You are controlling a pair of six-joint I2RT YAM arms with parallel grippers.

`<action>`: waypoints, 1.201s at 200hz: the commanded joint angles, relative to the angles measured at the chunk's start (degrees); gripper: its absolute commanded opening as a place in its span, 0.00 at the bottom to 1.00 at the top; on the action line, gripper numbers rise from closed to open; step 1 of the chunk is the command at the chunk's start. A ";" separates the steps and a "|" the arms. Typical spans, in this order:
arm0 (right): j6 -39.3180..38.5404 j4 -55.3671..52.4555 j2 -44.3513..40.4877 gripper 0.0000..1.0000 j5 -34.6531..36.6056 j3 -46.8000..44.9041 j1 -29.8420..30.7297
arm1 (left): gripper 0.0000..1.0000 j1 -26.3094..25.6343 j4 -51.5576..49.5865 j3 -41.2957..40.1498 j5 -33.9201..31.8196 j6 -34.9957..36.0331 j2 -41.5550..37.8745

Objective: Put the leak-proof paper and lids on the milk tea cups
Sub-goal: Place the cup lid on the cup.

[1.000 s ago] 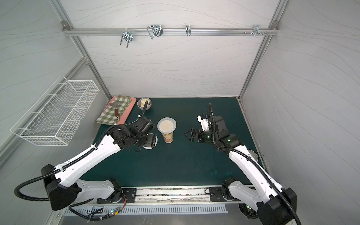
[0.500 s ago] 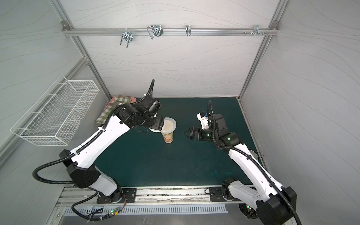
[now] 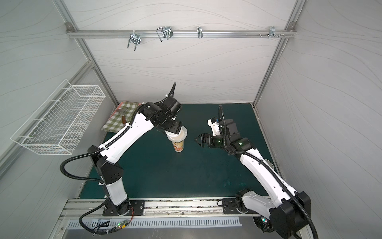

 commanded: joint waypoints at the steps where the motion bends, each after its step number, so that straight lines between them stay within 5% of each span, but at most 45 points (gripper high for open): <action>1: -0.93 0.37 0.45 0.99 -0.53 2.06 -0.58 | 0.77 0.24 -2.44 4.15 0.80 1.89 2.37; 240: -1.43 0.38 1.07 0.99 -0.77 1.89 -1.19 | 0.78 1.18 -4.77 6.98 2.59 2.96 9.49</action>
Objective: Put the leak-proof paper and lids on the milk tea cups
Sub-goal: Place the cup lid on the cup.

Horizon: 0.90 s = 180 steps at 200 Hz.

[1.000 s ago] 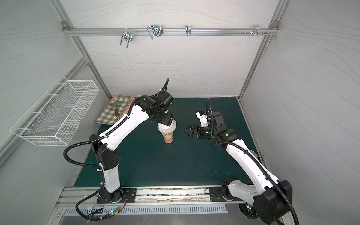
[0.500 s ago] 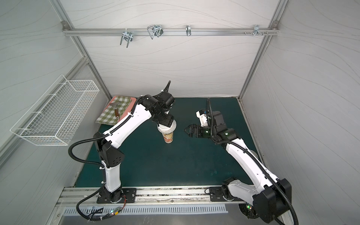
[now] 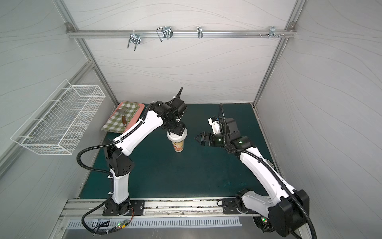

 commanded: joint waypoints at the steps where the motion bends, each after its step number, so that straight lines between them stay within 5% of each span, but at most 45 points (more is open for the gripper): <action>1: -0.95 0.27 -0.14 0.99 -0.58 0.97 -0.33 | 0.78 0.21 -1.05 2.38 0.25 0.82 1.09; 180: -0.66 0.49 0.31 0.99 -0.74 0.70 -0.31 | 0.79 1.14 0.18 -1.56 1.04 0.55 1.14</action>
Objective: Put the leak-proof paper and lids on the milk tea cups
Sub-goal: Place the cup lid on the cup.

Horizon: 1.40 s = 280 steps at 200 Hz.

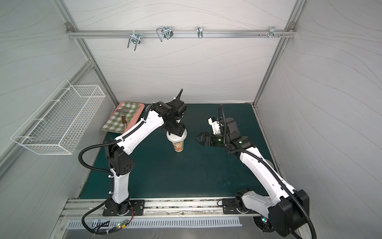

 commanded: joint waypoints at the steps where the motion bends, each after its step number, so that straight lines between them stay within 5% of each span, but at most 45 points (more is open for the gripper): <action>1: -0.72 0.51 0.23 0.99 -0.73 0.70 -0.34 | 0.79 0.29 -0.20 -0.24 0.41 0.55 0.52; 280: -0.40 0.99 0.60 0.99 -1.04 0.35 -0.29 | 0.79 0.55 -3.38 5.86 0.52 1.30 3.67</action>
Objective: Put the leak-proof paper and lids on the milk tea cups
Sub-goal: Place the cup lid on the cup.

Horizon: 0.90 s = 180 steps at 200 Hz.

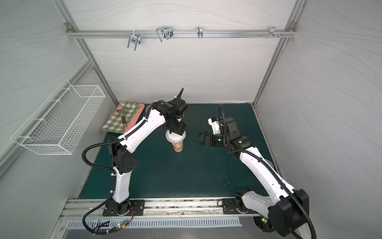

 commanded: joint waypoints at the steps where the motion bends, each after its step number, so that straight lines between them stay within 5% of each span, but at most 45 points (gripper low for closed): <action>1: -0.38 0.94 0.38 0.99 -0.84 0.35 -0.29 | 0.79 0.27 -1.55 1.59 0.37 0.67 0.82; 180: 0.18 1.15 -0.02 0.99 -1.17 -0.08 -0.25 | 0.80 0.24 -2.83 2.21 0.90 0.47 0.19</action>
